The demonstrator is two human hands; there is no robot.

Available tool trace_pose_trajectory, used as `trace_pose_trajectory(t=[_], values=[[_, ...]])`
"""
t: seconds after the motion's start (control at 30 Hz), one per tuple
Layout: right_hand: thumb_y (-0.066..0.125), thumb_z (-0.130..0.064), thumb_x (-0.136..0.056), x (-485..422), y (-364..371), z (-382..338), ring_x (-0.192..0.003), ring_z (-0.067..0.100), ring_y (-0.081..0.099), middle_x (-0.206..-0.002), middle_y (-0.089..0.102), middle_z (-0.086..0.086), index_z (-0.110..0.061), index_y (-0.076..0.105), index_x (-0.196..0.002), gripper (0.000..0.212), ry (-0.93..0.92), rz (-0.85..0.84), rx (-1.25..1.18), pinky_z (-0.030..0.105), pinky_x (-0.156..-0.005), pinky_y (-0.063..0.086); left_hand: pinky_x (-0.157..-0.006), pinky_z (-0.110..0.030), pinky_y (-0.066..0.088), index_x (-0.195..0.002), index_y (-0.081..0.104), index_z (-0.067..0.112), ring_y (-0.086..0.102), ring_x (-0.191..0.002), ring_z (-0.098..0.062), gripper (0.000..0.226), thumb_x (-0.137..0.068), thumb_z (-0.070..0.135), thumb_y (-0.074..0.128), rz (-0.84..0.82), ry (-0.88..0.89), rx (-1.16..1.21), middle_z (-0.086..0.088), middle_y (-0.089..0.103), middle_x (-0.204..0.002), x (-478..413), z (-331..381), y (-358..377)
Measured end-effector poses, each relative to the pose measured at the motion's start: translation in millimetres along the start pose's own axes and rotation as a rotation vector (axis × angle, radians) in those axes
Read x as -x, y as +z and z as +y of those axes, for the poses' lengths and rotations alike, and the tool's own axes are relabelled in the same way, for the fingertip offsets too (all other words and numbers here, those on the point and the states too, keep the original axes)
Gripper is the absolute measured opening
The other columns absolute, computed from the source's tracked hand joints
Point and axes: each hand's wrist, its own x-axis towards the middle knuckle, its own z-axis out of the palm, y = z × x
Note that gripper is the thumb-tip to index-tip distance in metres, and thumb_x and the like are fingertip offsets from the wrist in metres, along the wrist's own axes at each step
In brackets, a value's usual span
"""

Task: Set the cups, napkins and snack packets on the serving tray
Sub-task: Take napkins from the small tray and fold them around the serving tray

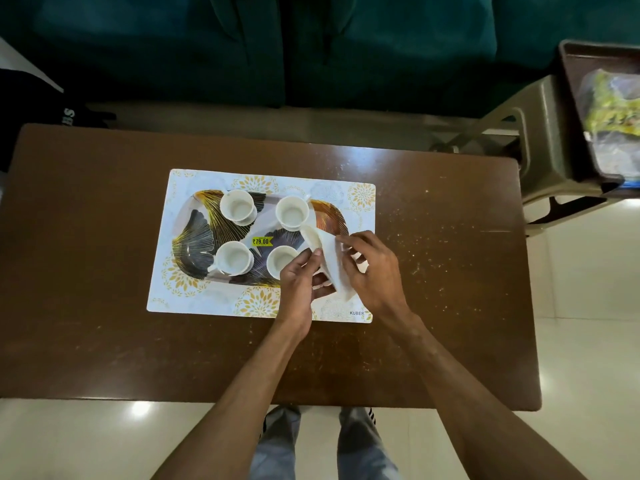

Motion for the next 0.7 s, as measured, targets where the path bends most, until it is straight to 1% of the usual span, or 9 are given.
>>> trace_pose_trajectory(t=[0.1, 0.17, 0.27, 0.33, 0.37, 0.43, 0.5, 0.6, 0.7], values=[[0.066, -0.038, -0.094, 0.4, -3.1, -0.3, -0.097, 0.004, 0.065, -0.116, 0.065, -0.007, -0.02, 0.065, -0.13, 0.04, 0.056, -0.054, -0.087, 0.027, -0.08, 0.057, -0.082, -0.045, 0.062, -0.12, 0.069, 0.007, 0.075, -0.095, -0.03, 0.03, -0.1, 0.026, 0.06, -0.006, 0.048, -0.058, -0.013, 0.076, -0.105, 2.7, 1.6, 9.1], [0.069, -0.043, -0.091, 0.4, -5.2, -0.4, -0.099, 0.003, 0.065, -0.116, 0.066, -0.008, -0.022, 0.064, -0.131, 0.045, 0.086, -0.057, -0.119, 0.023, -0.08, 0.055, -0.083, -0.047, 0.061, -0.119, 0.069, 0.005, 0.074, -0.096, -0.032, 0.034, -0.1, 0.031, 0.059, 0.01, 0.058, -0.077, -0.017, 0.075, -0.109, 2.9, 1.8, 14.2], [0.073, -0.024, -0.09, -1.6, -11.3, 0.1, -0.095, -0.002, 0.066, -0.111, 0.069, -0.013, -0.02, 0.067, -0.128, 0.039, 0.145, -0.036, -0.207, 0.018, -0.074, 0.056, -0.072, -0.036, 0.062, -0.122, 0.069, 0.008, 0.075, -0.095, -0.031, 0.034, -0.101, 0.032, 0.057, 0.021, 0.074, -0.089, -0.014, 0.074, -0.113, 2.0, 2.0, 18.3], [0.069, -0.014, -0.092, -2.9, -15.3, 1.6, -0.091, -0.007, 0.066, -0.104, 0.068, -0.019, -0.017, 0.068, -0.125, 0.033, 0.183, -0.031, -0.235, 0.011, -0.068, 0.052, -0.069, -0.034, 0.061, -0.126, 0.067, 0.011, 0.075, -0.093, -0.03, 0.034, -0.101, 0.032, 0.055, 0.017, 0.095, -0.092, -0.01, 0.075, -0.112, 2.5, 2.9, 20.1], [0.066, -0.012, -0.093, -3.2, -16.8, 3.1, -0.09, -0.007, 0.066, -0.103, 0.069, -0.019, -0.018, 0.069, -0.123, 0.031, 0.197, -0.028, -0.236, 0.011, -0.067, 0.052, -0.067, -0.033, 0.061, -0.127, 0.067, 0.012, 0.076, -0.091, -0.029, 0.034, -0.102, 0.031, 0.055, 0.017, 0.106, -0.095, -0.008, 0.076, -0.11, 2.8, 2.7, 21.3], [0.061, -0.011, -0.095, -3.6, -18.6, 6.9, -0.09, -0.002, 0.068, -0.103, 0.072, -0.014, -0.019, 0.069, -0.118, 0.026, 0.224, -0.006, -0.245, 0.017, -0.068, 0.055, -0.066, -0.033, 0.061, -0.127, 0.067, 0.016, 0.076, -0.086, -0.025, 0.032, -0.102, 0.031, 0.055, 0.034, 0.104, -0.096, -0.003, 0.078, -0.104, 3.0, 1.9, 23.9], [0.058, -0.01, -0.096, -4.3, -19.9, 10.1, -0.091, 0.004, 0.069, -0.102, 0.074, -0.007, -0.017, 0.068, -0.113, 0.022, 0.266, 0.025, -0.282, 0.021, -0.071, 0.056, -0.065, -0.033, 0.061, -0.118, 0.07, 0.023, 0.076, -0.083, -0.022, 0.025, -0.103, 0.032, 0.053, 0.054, 0.082, -0.095, 0.001, 0.078, -0.098, 1.8, -0.4, 26.1], [0.06, -0.008, -0.095, -5.5, -20.9, 15.1, -0.084, 0.011, 0.069, -0.094, 0.074, -0.001, -0.019, 0.064, -0.106, 0.017, 0.328, 0.055, -0.344, 0.023, -0.069, 0.053, -0.074, -0.035, 0.061, -0.111, 0.07, 0.032, 0.074, -0.09, -0.02, 0.022, -0.105, 0.025, 0.05, 0.051, 0.054, -0.105, 0.001, 0.077, -0.105, 0.9, -5.1, 30.4], [0.062, -0.004, -0.092, -7.2, -21.1, 20.1, -0.076, 0.02, 0.065, -0.085, 0.072, 0.005, -0.019, 0.064, -0.1, 0.017, 0.412, 0.077, -0.458, 0.034, -0.068, 0.051, -0.081, -0.033, 0.056, -0.118, 0.068, 0.035, 0.068, -0.096, -0.012, 0.034, -0.1, 0.009, 0.056, -0.018, 0.093, -0.192, 0.008, 0.075, -0.11, -0.5, -12.9, 29.9]])
